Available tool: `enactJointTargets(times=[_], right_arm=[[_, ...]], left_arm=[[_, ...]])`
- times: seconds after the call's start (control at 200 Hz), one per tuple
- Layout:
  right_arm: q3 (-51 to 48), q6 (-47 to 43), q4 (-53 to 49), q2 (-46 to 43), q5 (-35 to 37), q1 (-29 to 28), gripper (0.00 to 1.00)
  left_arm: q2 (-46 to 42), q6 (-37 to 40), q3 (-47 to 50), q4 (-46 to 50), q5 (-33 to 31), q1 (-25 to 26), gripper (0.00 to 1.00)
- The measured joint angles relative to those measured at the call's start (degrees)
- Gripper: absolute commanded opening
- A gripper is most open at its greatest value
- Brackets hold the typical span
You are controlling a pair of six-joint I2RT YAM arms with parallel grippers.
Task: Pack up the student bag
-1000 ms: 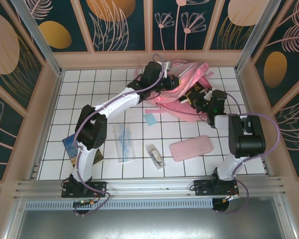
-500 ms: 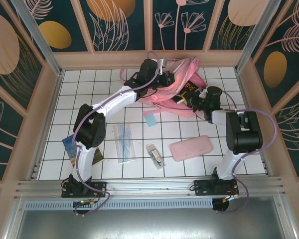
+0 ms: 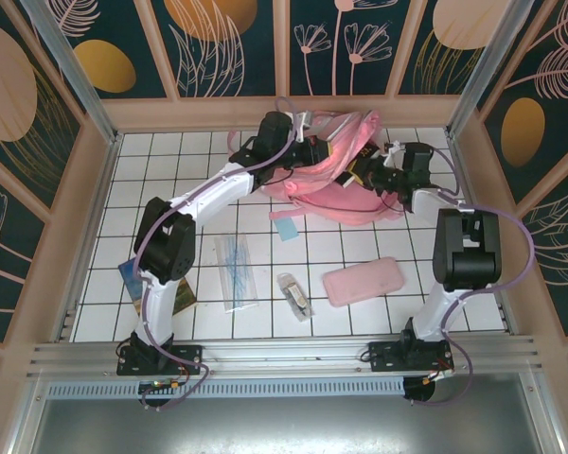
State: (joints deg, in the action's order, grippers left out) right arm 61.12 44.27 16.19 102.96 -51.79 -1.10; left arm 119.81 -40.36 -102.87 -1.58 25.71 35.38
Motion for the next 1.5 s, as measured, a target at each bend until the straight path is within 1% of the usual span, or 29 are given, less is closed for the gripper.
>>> enactJointTargets(times=[0.175,0.36,0.465,0.66,0.695,0.735,0.87,1.006,1.086,1.156,1.171,1.186,1.341,1.431,1.441,1.476,1.481,1.496], right_arm=[[2.51,-2.49,-5.95,7.69,-1.16,0.31,0.0],[5.81,-5.01,-11.21,9.86,-1.46,0.79,0.0],[11.3,-6.27,-14.34,11.93,-1.64,0.24,0.0],[23.5,-8.07,-18.51,19.12,-0.76,-2.8,0.0],[24.83,-8.15,-19.02,20.24,-0.61,-3.21,0.04],[25.83,-8.17,-19.67,21.24,-0.57,-3.5,0.11],[26.84,-8.26,-21.35,22.95,0.15,-3.5,0.42],[23.45,-8.26,-20.87,21.84,2.32,-3.17,0.6],[19.08,-8.24,-20.81,18.29,4.31,-2.51,0.73],[15.19,-9.11,-21.46,13.46,6.43,-1.44,0.75],[14.51,-9.35,-21.62,12.48,6.62,-1.2,0.81],[13.88,-9.33,-21.94,11.39,7.23,-0.85,0.82],[9.53,-11.54,-25.38,0.79,12.09,3.19,0.83],[8.55,-13.66,-29.0,-4.87,16.87,4.63,0.83],[8.52,-13.92,-29.55,-5.46,17.4,4.7,0.83],[8.52,-14.91,-31.1,-7.69,19.5,4.68,0.83],[8.52,-14.99,-31.23,-7.91,19.67,4.68,0.83],[8.52,-15.52,-31.8,-9.11,20.74,4.46,0.84]], left_arm=[[-1.51,-0.02,0.57,0.09,0.85,-0.04,0.0],[-1.92,-0.02,0.57,0.09,1.53,-0.31,0.0],[-1.92,-0.02,0.57,0.17,2.64,-0.39,0.0],[-1.92,0.0,0.57,0.35,4.33,-0.39,0.0],[-1.92,0.0,0.57,0.37,4.44,-0.39,0.0],[-1.92,0.02,0.57,0.37,4.39,-0.42,0.0],[-1.92,0.02,0.57,0.5,3.93,-0.57,0.0],[-1.92,0.02,0.57,0.52,2.71,-0.33,0.0],[-1.92,0.0,0.57,0.52,1.62,-0.2,0.0],[-1.92,0.0,0.57,0.52,0.57,0.07,0.0],[-1.92,0.0,0.57,0.52,0.37,0.13,0.0],[-1.9,0.0,0.55,0.52,0.15,0.15,0.0],[-1.42,-0.04,-0.13,0.48,-0.85,0.22,0.0],[-1.07,-0.33,-0.2,0.31,-0.9,0.24,0.0],[-1.01,-0.44,-0.2,0.28,-0.9,0.24,0.03],[-0.92,-0.48,-0.2,0.2,-0.87,0.26,0.21],[-0.92,-0.48,-0.2,0.17,-0.87,0.26,0.23],[-0.9,-0.48,-0.2,0.17,-0.85,0.28,0.33]])
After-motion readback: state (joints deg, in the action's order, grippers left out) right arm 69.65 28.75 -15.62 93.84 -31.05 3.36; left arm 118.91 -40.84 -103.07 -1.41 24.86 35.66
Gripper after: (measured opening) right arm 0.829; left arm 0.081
